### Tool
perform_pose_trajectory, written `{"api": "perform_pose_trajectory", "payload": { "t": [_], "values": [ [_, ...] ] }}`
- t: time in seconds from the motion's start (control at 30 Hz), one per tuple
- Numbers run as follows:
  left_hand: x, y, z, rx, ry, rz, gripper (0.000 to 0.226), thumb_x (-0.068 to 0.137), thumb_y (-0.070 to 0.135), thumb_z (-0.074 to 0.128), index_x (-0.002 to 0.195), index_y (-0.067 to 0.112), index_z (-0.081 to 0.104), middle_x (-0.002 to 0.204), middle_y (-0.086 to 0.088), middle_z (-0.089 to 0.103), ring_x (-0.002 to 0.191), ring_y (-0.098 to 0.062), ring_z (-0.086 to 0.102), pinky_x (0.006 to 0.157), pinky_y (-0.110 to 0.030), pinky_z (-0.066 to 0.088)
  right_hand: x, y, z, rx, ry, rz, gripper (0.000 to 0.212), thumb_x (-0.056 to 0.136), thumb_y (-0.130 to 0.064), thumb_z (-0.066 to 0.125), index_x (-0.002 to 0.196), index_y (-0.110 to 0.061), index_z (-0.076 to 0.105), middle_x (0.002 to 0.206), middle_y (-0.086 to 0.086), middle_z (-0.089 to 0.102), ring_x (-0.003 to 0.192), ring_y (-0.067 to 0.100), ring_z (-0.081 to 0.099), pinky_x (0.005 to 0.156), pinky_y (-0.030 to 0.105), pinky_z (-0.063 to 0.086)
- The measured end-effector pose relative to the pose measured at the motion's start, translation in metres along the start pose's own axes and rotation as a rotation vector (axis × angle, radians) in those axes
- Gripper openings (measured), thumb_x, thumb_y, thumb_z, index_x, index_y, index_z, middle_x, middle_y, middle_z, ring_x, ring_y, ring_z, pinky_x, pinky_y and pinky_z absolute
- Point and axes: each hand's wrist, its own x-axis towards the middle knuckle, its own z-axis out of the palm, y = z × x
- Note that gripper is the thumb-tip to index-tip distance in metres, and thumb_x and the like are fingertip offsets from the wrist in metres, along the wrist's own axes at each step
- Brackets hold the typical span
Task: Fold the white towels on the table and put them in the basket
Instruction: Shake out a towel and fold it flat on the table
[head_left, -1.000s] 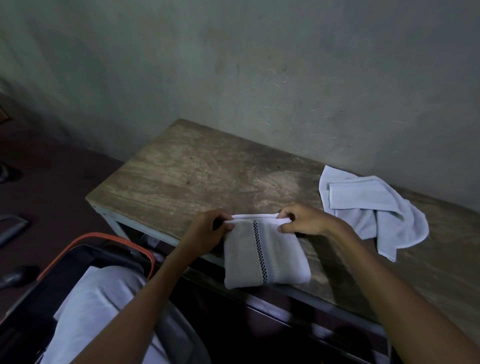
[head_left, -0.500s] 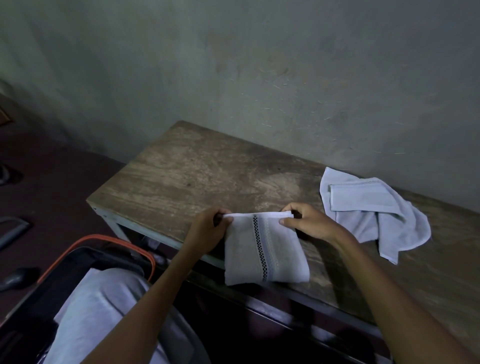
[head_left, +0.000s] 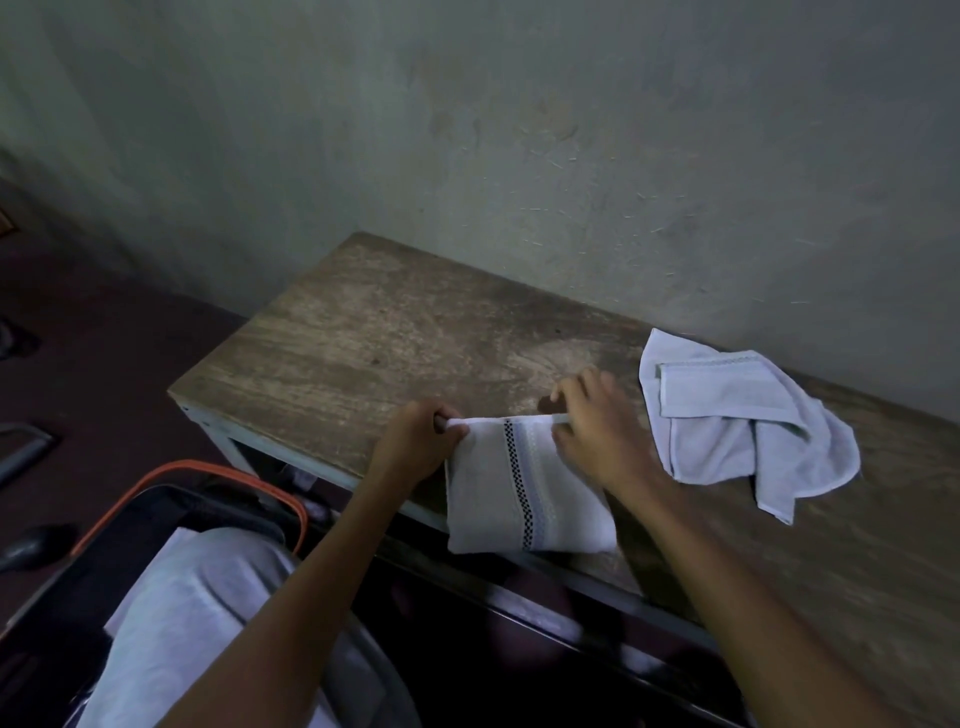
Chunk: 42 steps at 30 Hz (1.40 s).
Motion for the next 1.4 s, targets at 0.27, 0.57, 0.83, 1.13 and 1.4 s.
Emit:
{"api": "perform_pose_trajectory", "payload": {
  "t": [0.27, 0.57, 0.83, 1.13, 1.4],
  "values": [
    [-0.009, -0.006, -0.003, -0.151, 0.048, -0.080, 0.014, 0.082, 0.007, 0.065, 0.095, 0.004, 0.069, 0.090, -0.010, 0.070, 0.083, -0.025, 0.064, 0.073, -0.026, 0.047, -0.035, -0.030, 0.028, 0.027, -0.403, -0.056, 0.105, 0.069, -0.082, -0.004, 0.151, -0.019, 0.012, 0.159, 0.013, 0.003, 0.148, 0.027, 0.000, 0.118, 0.040, 0.004],
    [-0.112, 0.002, -0.004, -0.678, -0.085, -0.390, 0.027, 0.096, 0.007, 0.042, 0.085, 0.012, 0.066, 0.040, 0.007, 0.046, 0.035, -0.011, 0.044, 0.042, -0.021, 0.034, -0.032, -0.048, 0.023, 0.062, -0.396, -0.036, 0.120, 0.051, -0.087, -0.026, 0.151, -0.030, 0.007, 0.160, 0.009, -0.003, 0.147, 0.022, -0.010, 0.117, 0.046, -0.002],
    [-0.133, 0.010, -0.004, -0.827, -0.374, -0.408, 0.016, 0.094, 0.014, 0.048, 0.082, 0.010, 0.059, 0.052, 0.000, 0.042, 0.038, -0.016, 0.045, 0.039, -0.023, 0.038, -0.030, -0.061, 0.037, 0.026, -0.383, 0.086, 0.089, 0.067, -0.083, -0.004, 0.147, -0.044, 0.001, 0.160, 0.001, -0.010, 0.146, 0.020, -0.014, 0.115, 0.054, -0.005],
    [-0.133, 0.007, 0.003, -0.709, -0.395, -0.312, 0.017, 0.092, 0.016, 0.058, 0.100, 0.001, 0.057, 0.052, -0.009, 0.058, 0.039, -0.018, 0.054, 0.041, -0.024, 0.046, -0.024, -0.059, 0.041, 0.027, -0.351, 0.101, 0.074, 0.079, -0.078, 0.008, 0.146, -0.047, 0.002, 0.160, 0.001, -0.006, 0.147, 0.021, -0.012, 0.113, 0.056, -0.006],
    [-0.133, 0.009, 0.009, -0.766, -0.367, -0.325, 0.023, 0.089, 0.032, 0.061, 0.090, 0.009, 0.062, 0.058, -0.014, 0.063, 0.054, -0.026, 0.066, 0.049, -0.026, 0.052, -0.030, -0.059, 0.047, -0.033, -0.233, 0.087, 0.076, 0.079, -0.077, 0.005, 0.147, -0.044, 0.009, 0.160, 0.003, 0.005, 0.148, 0.023, -0.001, 0.114, 0.057, 0.002]
  ]
}}
